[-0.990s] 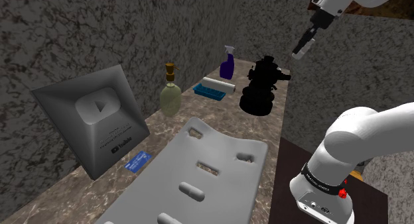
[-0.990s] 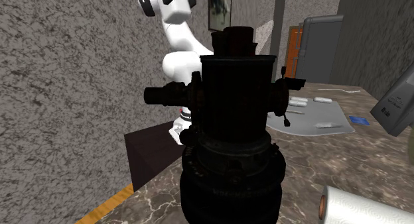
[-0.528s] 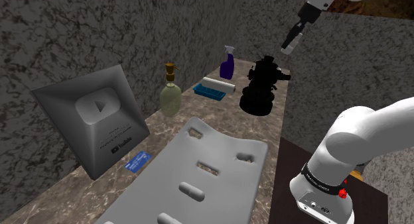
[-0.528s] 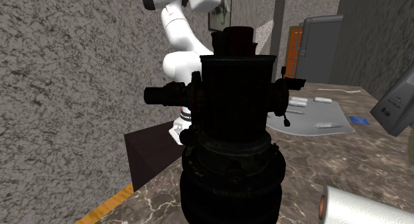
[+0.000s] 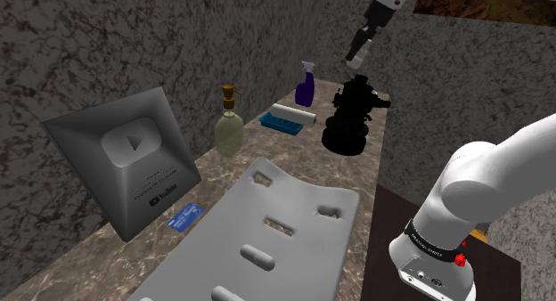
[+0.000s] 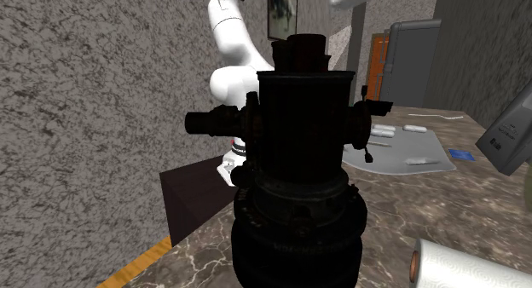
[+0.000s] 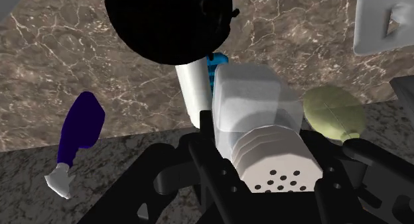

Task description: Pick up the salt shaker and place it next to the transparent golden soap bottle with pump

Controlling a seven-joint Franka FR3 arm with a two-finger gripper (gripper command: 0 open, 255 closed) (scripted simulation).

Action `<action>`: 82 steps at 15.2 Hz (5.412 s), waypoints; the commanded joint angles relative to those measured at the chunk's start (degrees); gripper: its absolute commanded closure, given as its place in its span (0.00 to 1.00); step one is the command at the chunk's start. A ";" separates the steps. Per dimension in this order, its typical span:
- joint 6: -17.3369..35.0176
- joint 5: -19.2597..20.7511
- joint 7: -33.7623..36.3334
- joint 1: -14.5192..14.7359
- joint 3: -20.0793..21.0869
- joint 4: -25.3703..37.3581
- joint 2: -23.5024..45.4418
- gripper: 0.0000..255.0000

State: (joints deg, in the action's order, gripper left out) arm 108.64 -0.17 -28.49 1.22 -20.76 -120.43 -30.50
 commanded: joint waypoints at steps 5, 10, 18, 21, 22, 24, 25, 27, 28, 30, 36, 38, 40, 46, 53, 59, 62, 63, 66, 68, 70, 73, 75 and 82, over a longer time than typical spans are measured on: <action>2.89 -2.69 4.16 3.16 2.55 6.58 9.40 1.00; 3.87 -4.68 7.22 5.36 4.24 14.15 17.96 1.00; 2.46 -7.56 11.57 7.76 6.30 30.98 33.42 1.00; 0.68 -8.59 13.15 8.21 6.93 39.39 40.08 1.00; -0.12 -8.93 13.69 8.28 7.14 42.59 42.47 1.00; 0.18 -9.11 13.99 8.36 7.33 43.65 43.83 1.00; 1.06 -9.07 13.93 8.43 7.35 42.53 43.58 1.00; 2.79 -9.01 13.79 8.57 7.39 40.37 43.15 1.00; 3.63 -8.99 13.73 8.63 7.41 39.34 42.96 1.00; 5.30 -8.98 13.58 8.74 7.44 37.36 42.65 1.00; 10.11 -9.09 13.10 8.98 7.56 32.01 42.10 1.00; 11.66 -9.18 12.92 9.04 7.60 30.40 42.05 1.00; 13.18 -9.29 12.73 9.08 7.64 28.86 42.05 1.00; 17.64 -9.75 12.08 9.16 7.79 24.70 42.38 1.00; 22.64 -10.57 11.16 9.15 8.02 20.58 43.33 1.00; 26.78 -11.50 10.23 9.06 8.31 17.63 44.60 1.00; 28.80 -12.04 9.70 8.98 8.49 16.34 45.38 1.00; 29.47 -12.24 9.52 8.94 8.55 15.94 45.66 1.00; 31.45 -12.86 8.94 8.83 8.78 14.82 46.57 1.00; 32.75 -13.30 8.54 8.74 8.95 14.14 47.22 1.00; 34.04 -13.76 8.11 8.63 9.13 13.52 47.92 1.00; 35.94 -14.50 7.45 8.44 9.46 12.68 49.03 1.00; 37.18 -15.01 6.98 8.29 9.70 12.18 49.82 1.00; 41.43 -16.93 5.24 7.63 10.73 10.87 52.85 1.00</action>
State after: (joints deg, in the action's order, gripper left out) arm 149.57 -16.83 -23.00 8.97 -10.17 -109.52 21.90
